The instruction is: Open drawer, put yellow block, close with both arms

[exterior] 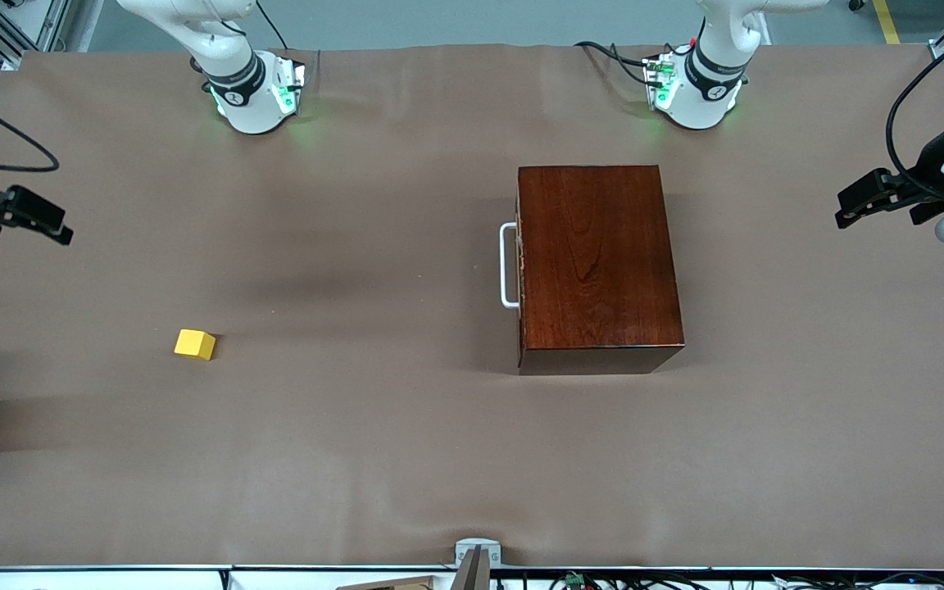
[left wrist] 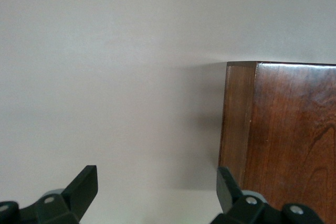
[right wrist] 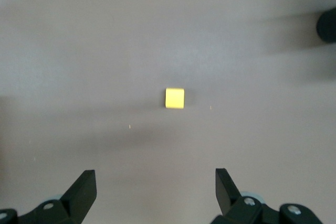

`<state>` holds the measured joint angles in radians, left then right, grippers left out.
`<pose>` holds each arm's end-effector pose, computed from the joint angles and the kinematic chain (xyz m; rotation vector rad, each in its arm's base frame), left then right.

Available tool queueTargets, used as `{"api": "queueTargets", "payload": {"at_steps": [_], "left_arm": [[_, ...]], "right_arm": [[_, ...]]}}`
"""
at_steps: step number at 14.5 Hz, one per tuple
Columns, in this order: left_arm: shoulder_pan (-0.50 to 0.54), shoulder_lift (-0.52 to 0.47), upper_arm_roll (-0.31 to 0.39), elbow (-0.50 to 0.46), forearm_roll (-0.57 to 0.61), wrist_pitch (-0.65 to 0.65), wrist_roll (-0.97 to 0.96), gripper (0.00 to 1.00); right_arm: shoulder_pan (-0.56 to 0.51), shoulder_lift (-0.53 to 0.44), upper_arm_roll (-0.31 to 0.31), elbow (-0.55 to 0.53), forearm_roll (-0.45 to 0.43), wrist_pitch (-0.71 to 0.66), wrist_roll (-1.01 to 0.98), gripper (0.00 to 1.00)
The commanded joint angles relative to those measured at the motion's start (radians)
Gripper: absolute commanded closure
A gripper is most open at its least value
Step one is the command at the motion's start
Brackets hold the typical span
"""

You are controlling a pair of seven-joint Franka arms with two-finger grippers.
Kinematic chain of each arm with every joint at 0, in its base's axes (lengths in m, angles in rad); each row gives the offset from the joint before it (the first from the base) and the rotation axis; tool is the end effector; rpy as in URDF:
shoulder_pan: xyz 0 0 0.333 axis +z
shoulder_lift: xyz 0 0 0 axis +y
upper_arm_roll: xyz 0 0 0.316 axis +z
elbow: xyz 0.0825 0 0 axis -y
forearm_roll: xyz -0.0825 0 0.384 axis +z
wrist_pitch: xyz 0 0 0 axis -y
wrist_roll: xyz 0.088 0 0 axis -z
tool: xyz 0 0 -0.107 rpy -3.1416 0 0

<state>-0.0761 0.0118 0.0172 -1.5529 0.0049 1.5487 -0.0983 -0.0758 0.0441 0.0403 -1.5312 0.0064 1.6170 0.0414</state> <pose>0.5551 -0.0323 0.6245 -3.1346 -0.0619 0.0244 0.5727 -0.0202 0.6226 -3.1303 0.1208 -0.0653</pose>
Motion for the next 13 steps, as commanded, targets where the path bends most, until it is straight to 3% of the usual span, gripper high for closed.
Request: {"api": "queueTargets", "payload": {"at_steps": [1, 13], "left_arm": [[0.003, 0.001, -0.005, 0.002, 0.007, 0.002, 0.005, 0.0], [-0.007, 0.004, -0.01, 0.005, 0.004, 0.002, 0.022, 0.0]], "right_arm": [[0.007, 0.028, 0.013, 0.013, -0.005, 0.021, 0.012, 0.0], [-0.024, 0.017, 0.007, 0.01, -0.003, -0.016, 0.0, 0.0]]}}
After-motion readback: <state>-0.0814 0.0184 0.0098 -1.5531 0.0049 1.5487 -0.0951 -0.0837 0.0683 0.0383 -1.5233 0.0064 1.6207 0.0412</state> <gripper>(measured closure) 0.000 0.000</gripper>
